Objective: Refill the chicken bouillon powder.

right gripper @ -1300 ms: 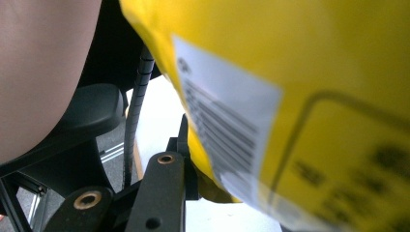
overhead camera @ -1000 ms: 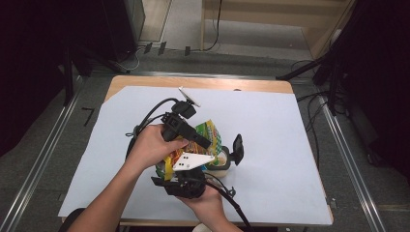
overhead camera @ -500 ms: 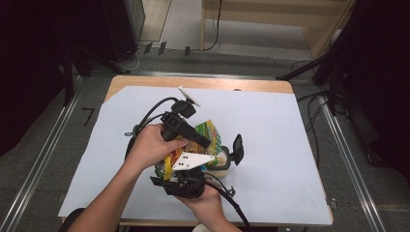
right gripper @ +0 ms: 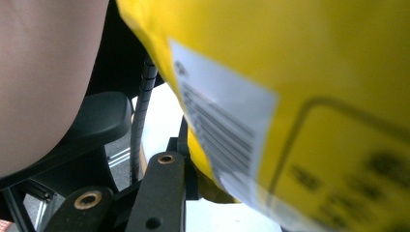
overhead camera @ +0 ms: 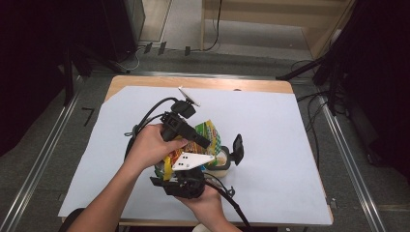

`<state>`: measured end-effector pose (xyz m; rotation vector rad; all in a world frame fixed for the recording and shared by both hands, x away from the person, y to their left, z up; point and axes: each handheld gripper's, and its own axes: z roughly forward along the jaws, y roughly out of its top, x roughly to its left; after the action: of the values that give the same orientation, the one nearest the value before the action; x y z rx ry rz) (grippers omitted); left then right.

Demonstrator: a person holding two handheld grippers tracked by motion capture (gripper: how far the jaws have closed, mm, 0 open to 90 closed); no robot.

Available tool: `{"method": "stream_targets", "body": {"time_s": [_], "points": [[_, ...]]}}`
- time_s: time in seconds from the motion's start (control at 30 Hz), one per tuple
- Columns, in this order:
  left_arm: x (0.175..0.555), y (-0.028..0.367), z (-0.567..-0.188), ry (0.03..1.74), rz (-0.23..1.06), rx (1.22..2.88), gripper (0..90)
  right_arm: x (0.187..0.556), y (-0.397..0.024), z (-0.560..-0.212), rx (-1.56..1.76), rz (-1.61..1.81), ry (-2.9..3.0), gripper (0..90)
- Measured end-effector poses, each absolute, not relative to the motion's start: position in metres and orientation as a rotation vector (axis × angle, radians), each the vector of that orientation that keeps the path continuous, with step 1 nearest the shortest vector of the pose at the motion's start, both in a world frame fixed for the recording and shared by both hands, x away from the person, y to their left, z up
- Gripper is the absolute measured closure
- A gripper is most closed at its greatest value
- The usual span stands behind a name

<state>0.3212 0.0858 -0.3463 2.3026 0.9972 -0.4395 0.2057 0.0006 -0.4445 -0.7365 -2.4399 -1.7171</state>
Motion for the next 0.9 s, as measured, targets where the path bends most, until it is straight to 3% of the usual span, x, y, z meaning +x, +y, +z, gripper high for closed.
{"method": "stream_targets", "body": {"time_s": [0.9], "points": [[0.3221, 0.0862, -0.3478, 0.993, -0.446, 2.299, 69.4, 0.2067, 0.0, -0.4459, -0.73, -1.71, -2.464, 73.0]]}}
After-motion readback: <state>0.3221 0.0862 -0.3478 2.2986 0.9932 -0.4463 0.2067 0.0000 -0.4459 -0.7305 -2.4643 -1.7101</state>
